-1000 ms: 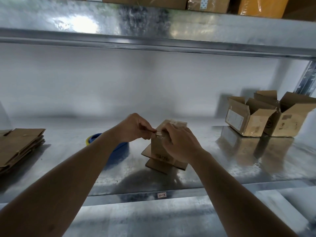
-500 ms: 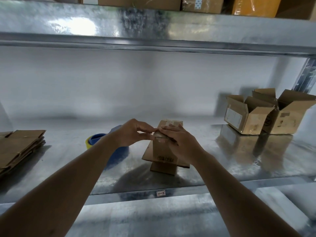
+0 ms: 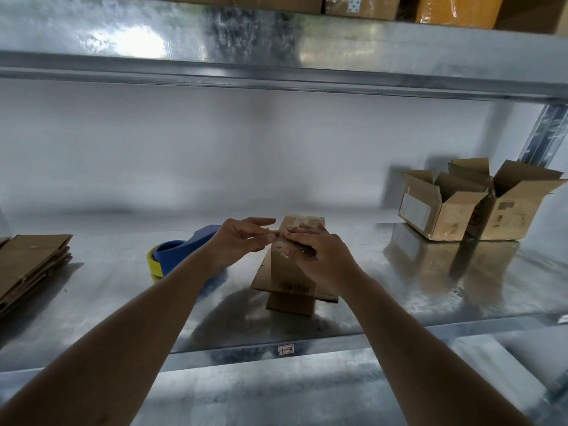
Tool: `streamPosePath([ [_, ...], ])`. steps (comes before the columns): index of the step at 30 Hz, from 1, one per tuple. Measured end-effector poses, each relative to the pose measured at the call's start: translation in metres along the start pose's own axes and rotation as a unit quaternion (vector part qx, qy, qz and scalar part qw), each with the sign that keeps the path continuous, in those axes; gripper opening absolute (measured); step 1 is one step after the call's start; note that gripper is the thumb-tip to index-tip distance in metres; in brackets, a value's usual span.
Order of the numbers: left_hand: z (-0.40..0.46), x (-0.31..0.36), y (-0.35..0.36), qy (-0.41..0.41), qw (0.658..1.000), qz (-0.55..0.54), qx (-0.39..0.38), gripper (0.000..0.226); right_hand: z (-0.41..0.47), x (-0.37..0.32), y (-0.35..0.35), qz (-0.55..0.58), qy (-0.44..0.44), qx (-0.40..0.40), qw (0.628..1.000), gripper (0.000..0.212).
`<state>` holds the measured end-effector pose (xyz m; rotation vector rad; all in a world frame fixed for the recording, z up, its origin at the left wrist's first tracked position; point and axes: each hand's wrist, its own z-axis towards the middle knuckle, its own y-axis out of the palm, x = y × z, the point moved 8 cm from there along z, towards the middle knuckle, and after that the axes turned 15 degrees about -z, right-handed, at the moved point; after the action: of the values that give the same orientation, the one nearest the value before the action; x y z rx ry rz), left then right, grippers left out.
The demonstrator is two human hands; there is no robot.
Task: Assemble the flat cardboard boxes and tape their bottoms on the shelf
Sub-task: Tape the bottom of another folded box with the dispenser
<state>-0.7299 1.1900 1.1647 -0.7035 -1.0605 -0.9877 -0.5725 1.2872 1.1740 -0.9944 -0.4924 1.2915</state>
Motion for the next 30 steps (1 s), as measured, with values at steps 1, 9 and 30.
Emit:
streamPosePath([
  [1, 0.001, 0.002, -0.001, 0.015, 1.0, 0.016, 0.007, 0.023, 0.0, 0.0, 0.0, 0.0, 0.001, 0.0, 1.0, 0.045],
  [9, 0.005, 0.016, 0.006, 0.057, 0.988, 0.139, -0.037, 0.019, 0.0, 0.0, -0.003, 0.01, 0.001, -0.013, 1.0, 0.045],
  [30, -0.017, 0.021, 0.006, 0.016, 0.918, 0.391, -0.067, 0.075, -0.014, -0.003, -0.001, -0.11, -0.033, -0.019, 0.993, 0.066],
])
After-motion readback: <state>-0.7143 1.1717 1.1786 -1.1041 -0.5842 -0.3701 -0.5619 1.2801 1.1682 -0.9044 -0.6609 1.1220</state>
